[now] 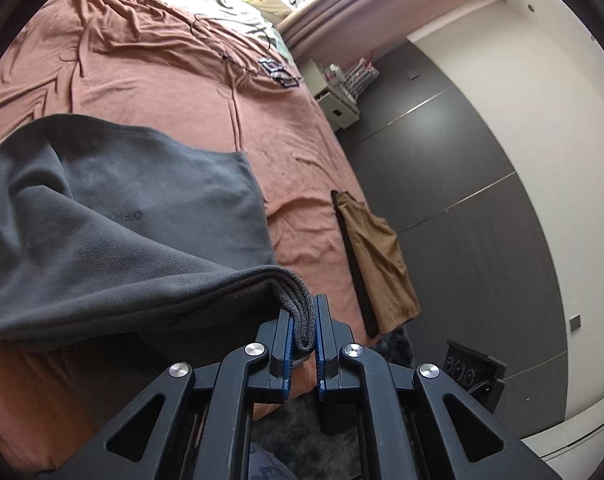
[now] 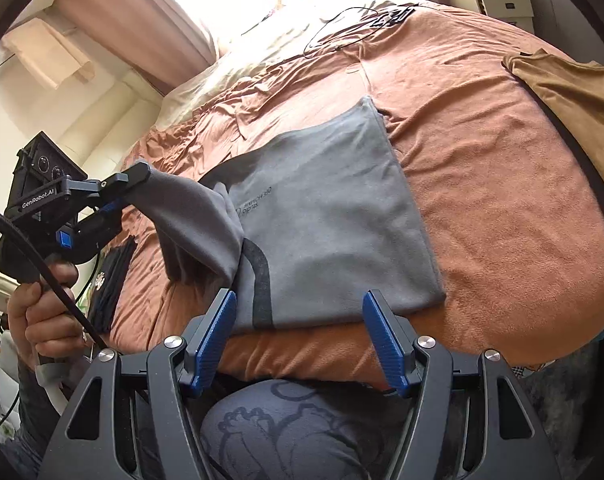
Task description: Fold small clothes
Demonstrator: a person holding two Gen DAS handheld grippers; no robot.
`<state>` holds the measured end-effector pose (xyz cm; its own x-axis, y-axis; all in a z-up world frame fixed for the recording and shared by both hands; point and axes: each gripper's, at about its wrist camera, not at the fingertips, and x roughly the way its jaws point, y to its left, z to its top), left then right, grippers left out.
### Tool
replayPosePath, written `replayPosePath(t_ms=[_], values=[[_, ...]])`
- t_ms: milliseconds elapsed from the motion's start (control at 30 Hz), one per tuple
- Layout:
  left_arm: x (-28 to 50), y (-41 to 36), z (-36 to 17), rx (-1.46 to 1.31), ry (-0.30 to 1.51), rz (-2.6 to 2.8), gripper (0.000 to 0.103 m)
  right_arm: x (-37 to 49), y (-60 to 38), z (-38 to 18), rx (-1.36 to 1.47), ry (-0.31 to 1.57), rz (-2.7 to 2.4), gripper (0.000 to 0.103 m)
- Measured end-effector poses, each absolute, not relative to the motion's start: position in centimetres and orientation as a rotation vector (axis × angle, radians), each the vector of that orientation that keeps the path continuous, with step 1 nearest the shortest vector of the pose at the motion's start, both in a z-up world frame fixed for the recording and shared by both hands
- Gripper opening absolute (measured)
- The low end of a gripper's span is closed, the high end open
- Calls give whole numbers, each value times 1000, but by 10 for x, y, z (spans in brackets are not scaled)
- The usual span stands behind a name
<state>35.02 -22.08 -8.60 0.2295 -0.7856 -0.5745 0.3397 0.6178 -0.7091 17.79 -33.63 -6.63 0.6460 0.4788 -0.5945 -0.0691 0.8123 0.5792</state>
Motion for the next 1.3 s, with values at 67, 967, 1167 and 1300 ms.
replayPosePath(t_ms=[67, 967, 1167, 1300], values=[[350, -228, -97, -465, 1125, -817, 19, 179, -338, -68, 551, 825, 323, 64], [349, -60, -170, -584, 1287, -447, 75, 269, -246, -50, 66, 983, 302, 64], [355, -61, -201, -677, 1339, -413, 75, 282, -233, -51, -15, 986, 312, 64], [363, -68, -219, -699, 1372, -387, 75, 292, -223, -54, -91, 992, 317, 64]])
